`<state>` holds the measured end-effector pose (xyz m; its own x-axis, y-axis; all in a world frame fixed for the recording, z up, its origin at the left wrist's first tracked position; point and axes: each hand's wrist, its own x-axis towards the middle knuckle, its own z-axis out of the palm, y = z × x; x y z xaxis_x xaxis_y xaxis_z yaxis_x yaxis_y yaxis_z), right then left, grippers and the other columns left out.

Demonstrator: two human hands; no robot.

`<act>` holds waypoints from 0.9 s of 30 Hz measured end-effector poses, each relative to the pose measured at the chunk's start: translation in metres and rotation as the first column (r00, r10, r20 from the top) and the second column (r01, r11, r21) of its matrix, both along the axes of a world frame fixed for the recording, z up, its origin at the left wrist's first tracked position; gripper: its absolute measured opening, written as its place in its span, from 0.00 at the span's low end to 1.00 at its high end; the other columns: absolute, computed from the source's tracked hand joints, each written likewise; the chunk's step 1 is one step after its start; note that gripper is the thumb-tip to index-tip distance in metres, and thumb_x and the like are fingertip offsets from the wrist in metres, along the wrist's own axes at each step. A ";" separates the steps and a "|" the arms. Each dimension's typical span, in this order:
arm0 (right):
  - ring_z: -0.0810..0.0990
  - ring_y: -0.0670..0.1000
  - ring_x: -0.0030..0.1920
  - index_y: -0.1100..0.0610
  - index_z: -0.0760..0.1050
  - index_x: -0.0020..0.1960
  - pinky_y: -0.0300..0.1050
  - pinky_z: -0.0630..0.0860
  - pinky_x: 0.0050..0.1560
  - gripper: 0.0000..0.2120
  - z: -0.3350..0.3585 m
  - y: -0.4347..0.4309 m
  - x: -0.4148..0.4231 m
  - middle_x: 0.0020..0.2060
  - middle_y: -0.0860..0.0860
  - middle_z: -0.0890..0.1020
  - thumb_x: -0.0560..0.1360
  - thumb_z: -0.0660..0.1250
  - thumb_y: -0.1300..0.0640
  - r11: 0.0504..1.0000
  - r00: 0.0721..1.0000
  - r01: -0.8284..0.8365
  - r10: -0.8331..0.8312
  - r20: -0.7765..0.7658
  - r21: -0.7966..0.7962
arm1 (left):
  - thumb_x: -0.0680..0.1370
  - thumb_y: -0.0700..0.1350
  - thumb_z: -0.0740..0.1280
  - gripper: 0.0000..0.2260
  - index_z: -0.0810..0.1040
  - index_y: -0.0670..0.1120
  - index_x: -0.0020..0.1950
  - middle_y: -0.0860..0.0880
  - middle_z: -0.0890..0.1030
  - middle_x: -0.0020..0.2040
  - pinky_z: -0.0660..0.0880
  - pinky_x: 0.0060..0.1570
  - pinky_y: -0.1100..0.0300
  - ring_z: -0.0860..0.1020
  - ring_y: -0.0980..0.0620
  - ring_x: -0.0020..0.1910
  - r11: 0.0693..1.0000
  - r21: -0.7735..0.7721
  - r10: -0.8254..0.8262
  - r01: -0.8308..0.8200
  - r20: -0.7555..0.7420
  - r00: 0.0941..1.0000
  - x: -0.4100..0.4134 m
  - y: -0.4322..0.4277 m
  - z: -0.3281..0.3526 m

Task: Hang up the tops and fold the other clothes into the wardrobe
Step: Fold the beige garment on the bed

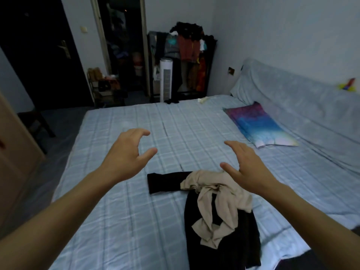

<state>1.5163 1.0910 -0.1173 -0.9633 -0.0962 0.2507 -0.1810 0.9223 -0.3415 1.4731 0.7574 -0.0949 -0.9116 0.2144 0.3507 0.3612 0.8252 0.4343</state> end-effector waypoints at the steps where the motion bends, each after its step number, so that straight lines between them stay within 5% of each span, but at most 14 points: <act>1: 0.65 0.54 0.73 0.53 0.61 0.77 0.57 0.65 0.71 0.31 -0.006 0.006 -0.002 0.73 0.52 0.68 0.78 0.67 0.46 1.000 1.000 0.012 -0.012 0.007 0.003 | 0.77 0.55 0.69 0.24 0.73 0.46 0.69 0.48 0.75 0.68 0.65 0.63 0.59 0.71 0.48 0.68 1.000 0.006 -0.019 0.019 0.019 1.000 -0.006 0.009 -0.006; 9: 0.64 0.54 0.74 0.53 0.61 0.77 0.58 0.63 0.72 0.31 -0.054 0.078 -0.036 0.74 0.52 0.67 0.78 0.66 0.46 0.992 0.992 0.098 -0.092 0.084 -0.080 | 0.78 0.53 0.70 0.23 0.73 0.46 0.70 0.47 0.74 0.69 0.67 0.67 0.55 0.71 0.47 0.68 0.993 0.019 -0.117 0.115 0.155 0.981 -0.053 0.095 -0.054; 21: 0.61 0.54 0.76 0.54 0.59 0.77 0.57 0.61 0.73 0.30 -0.124 0.219 -0.131 0.75 0.52 0.64 0.80 0.64 0.46 0.992 0.968 0.078 -0.051 0.244 -0.099 | 0.79 0.57 0.66 0.23 0.71 0.50 0.71 0.53 0.74 0.68 0.64 0.61 0.63 0.70 0.55 0.67 0.995 0.026 -0.104 0.101 0.328 0.939 -0.116 0.250 -0.139; 27: 0.61 0.53 0.75 0.54 0.59 0.77 0.55 0.61 0.73 0.30 -0.180 0.252 -0.138 0.75 0.51 0.64 0.80 0.65 0.47 0.988 0.929 0.099 -0.049 0.366 -0.117 | 0.78 0.55 0.67 0.20 0.74 0.49 0.68 0.52 0.76 0.63 0.71 0.64 0.53 0.72 0.52 0.63 0.992 0.031 -0.123 0.122 0.413 0.903 -0.140 0.291 -0.193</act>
<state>1.3782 1.3428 -0.2977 -0.9938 -0.0113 -0.1103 0.0444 0.8711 -0.4892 1.3333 1.0486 -0.2879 -0.9416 0.3331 -0.0501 0.2470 0.7838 0.5698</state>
